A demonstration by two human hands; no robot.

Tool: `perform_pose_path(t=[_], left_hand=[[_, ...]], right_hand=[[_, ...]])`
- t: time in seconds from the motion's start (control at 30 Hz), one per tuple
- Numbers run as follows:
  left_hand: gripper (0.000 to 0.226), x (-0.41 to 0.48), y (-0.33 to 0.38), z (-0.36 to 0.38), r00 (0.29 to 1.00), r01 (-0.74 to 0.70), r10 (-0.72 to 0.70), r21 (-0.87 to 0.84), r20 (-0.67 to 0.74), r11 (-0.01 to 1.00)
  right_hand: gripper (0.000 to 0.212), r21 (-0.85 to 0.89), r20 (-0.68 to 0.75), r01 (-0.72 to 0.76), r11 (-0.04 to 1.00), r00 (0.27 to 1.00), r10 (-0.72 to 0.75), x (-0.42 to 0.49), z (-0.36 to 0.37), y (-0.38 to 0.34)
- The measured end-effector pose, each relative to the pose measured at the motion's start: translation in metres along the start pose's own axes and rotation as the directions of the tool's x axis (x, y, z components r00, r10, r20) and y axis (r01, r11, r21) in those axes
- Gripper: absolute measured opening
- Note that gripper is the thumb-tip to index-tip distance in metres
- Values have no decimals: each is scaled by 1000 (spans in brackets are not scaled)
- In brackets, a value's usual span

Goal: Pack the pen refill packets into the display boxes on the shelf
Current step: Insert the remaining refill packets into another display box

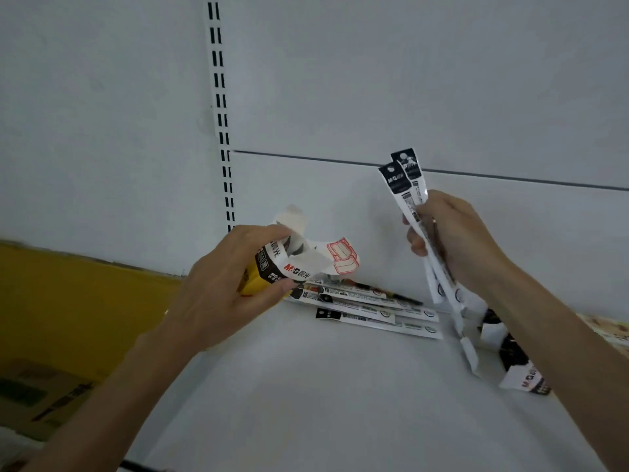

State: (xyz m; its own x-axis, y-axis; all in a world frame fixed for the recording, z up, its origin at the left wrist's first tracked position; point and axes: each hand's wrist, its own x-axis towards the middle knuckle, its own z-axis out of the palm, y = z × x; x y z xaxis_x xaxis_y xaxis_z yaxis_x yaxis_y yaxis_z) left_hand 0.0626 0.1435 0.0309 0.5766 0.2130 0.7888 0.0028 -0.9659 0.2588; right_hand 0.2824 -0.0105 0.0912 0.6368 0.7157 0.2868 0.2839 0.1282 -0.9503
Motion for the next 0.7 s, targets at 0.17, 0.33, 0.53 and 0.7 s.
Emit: perform_pose_path(t=[0.17,0.33,0.53,0.7], left_hand=[[43,-4,3,4,991,-120,123,54,-58,991],[48,-11,1,7,989,-112,122,113,-83,987],[53,-3,23,7,990,26,-19,54,-138,998],[73,-7,22,10,989,80,-72,56,-129,995]], right_hand=[[20,265,160,64,962,981,-109,-12,14,-33],[10,73,-78,349,934,936,-343,-25,21,-54],[7,449,-90,188,874,982,-165,-27,34,-49],[10,384,-56,82,919,996,-65,-31,49,-28]])
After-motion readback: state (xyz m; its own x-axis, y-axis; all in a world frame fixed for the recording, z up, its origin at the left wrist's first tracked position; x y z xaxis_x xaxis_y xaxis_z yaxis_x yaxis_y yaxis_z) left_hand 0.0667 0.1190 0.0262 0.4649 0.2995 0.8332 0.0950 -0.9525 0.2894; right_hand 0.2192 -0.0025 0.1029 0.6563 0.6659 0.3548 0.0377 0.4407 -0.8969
